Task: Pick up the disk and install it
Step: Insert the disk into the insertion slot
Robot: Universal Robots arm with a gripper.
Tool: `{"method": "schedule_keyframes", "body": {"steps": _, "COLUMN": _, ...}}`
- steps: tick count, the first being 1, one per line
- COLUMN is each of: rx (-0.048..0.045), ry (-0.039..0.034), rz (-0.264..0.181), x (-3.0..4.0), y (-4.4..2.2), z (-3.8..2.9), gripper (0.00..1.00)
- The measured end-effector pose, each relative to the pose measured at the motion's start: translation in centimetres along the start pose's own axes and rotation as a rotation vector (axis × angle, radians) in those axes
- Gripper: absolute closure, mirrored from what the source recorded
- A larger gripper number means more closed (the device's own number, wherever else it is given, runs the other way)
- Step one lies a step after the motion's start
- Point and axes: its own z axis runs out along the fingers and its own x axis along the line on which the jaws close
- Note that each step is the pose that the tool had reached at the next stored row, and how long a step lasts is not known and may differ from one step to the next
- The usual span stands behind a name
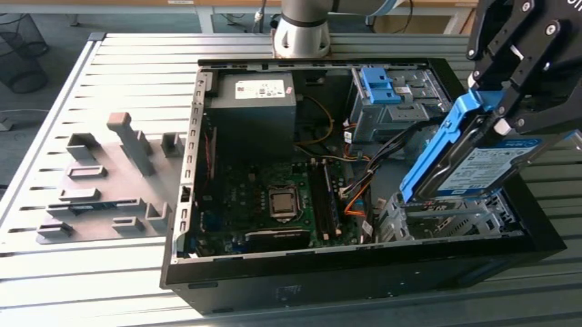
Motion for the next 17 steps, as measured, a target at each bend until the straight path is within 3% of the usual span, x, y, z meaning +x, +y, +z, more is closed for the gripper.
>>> {"method": "schedule_keyframes", "body": {"steps": 8, "rx": 0.0008, "ry": -0.0001, "rz": 0.0, "x": 0.01, "y": -0.07, "z": 0.5, "gripper": 0.64}}
{"method": "schedule_keyframes", "body": {"steps": 17, "rx": 0.0008, "ry": 0.0, "rz": 0.0, "x": 0.0, "y": -0.1, "z": 0.58, "gripper": 0.64}}
